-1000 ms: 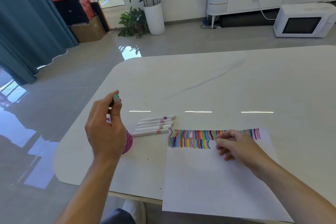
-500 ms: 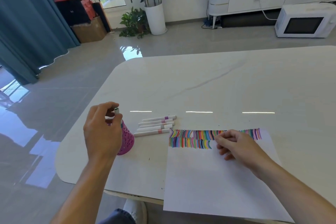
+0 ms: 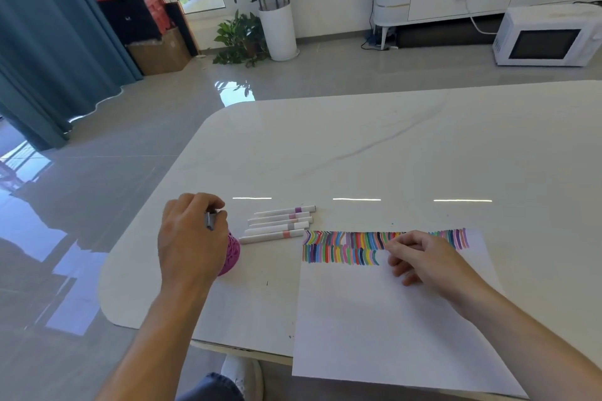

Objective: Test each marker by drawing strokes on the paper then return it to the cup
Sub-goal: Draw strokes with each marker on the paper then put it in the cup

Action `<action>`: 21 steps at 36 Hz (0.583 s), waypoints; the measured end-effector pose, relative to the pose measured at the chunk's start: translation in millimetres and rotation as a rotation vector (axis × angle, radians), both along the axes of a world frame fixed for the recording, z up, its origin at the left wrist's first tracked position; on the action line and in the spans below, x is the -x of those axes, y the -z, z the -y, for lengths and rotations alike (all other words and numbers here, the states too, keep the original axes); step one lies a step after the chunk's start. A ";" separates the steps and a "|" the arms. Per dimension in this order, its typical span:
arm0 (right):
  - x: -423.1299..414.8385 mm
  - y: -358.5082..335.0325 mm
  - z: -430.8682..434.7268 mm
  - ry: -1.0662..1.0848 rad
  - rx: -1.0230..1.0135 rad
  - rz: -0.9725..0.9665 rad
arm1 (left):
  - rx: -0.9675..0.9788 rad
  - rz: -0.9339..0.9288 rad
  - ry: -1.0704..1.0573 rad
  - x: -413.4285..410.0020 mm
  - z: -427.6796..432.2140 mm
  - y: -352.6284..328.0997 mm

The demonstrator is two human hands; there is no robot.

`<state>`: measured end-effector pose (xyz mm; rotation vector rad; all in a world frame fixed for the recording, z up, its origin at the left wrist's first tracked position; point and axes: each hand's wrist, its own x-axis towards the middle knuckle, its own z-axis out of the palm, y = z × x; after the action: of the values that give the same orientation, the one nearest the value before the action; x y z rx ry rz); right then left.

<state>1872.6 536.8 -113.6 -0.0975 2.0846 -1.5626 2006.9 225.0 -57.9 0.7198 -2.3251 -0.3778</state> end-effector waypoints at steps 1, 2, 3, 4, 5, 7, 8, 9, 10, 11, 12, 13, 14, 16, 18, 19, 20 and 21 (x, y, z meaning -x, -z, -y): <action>0.0 -0.2 -0.1 0.000 0.000 0.002 | 0.000 0.001 -0.001 0.1 -0.4 1.5; 0.0 -0.5 -0.2 0.002 0.000 0.004 | -0.011 -0.005 -0.001 0.5 -0.9 3.1; -0.3 -1.0 -0.1 0.004 0.001 0.006 | -0.023 -0.016 -0.002 1.0 -1.8 4.8; -0.8 -1.3 -0.1 0.006 0.001 0.009 | -0.028 -0.029 -0.002 1.6 -3.1 6.2; -1.0 -1.4 0.0 0.004 -0.001 0.009 | -0.021 -0.042 -0.003 2.8 -5.0 7.3; -1.0 -1.3 0.0 -0.001 -0.007 0.006 | 0.031 -0.062 0.000 7.2 -8.8 7.8; -0.7 -1.2 -0.3 -0.002 -0.007 0.008 | 0.071 -0.067 0.008 9.9 -10.8 7.5; -0.3 -0.8 -0.4 -0.003 -0.005 0.010 | 0.111 -0.071 0.024 12.5 -13.0 6.9; 0.4 -0.5 -0.7 -0.002 -0.003 0.012 | 0.144 -0.075 0.046 15.2 -15.6 6.5; 0.9 -0.3 -0.7 -0.002 -0.004 0.014 | 0.167 -0.075 0.076 17.8 -18.2 6.5; 1.1 -0.3 -0.6 -0.002 -0.005 0.017 | 0.181 -0.069 0.112 19.9 -21.0 7.2; 1.2 -0.5 -0.2 0.000 -0.005 0.018 | 0.180 -0.055 0.157 22.0 -24.1 8.6; 1.2 -0.6 0.1 0.001 -0.005 0.018 | 0.160 -0.030 0.204 23.8 -27.5 10.8; 0.8 -0.8 1.0 0.000 -0.008 0.019 | 0.070 0.076 0.277 28.0 -34.4 16.6; 0.4 -1.3 1.5 0.002 -0.004 0.020 | -0.002 0.216 0.307 31.3 -39.6 25.3; 0.4 -1.7 1.6 0.003 -0.002 0.021 | -0.022 0.273 0.319 32.5 -41.4 30.1; 0.3 -2.1 1.6 0.004 0.000 0.025 | -0.035 0.318 0.331 33.5 -42.9 34.7; 0.0 -2.6 1.4 0.007 0.003 0.030 | -0.046 0.357 0.340 34.4 -44.0 38.4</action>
<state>1872.6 535.4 -111.0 -0.0679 2.0619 -1.5616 1972.4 269.0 -96.3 0.4363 -2.7959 -0.4864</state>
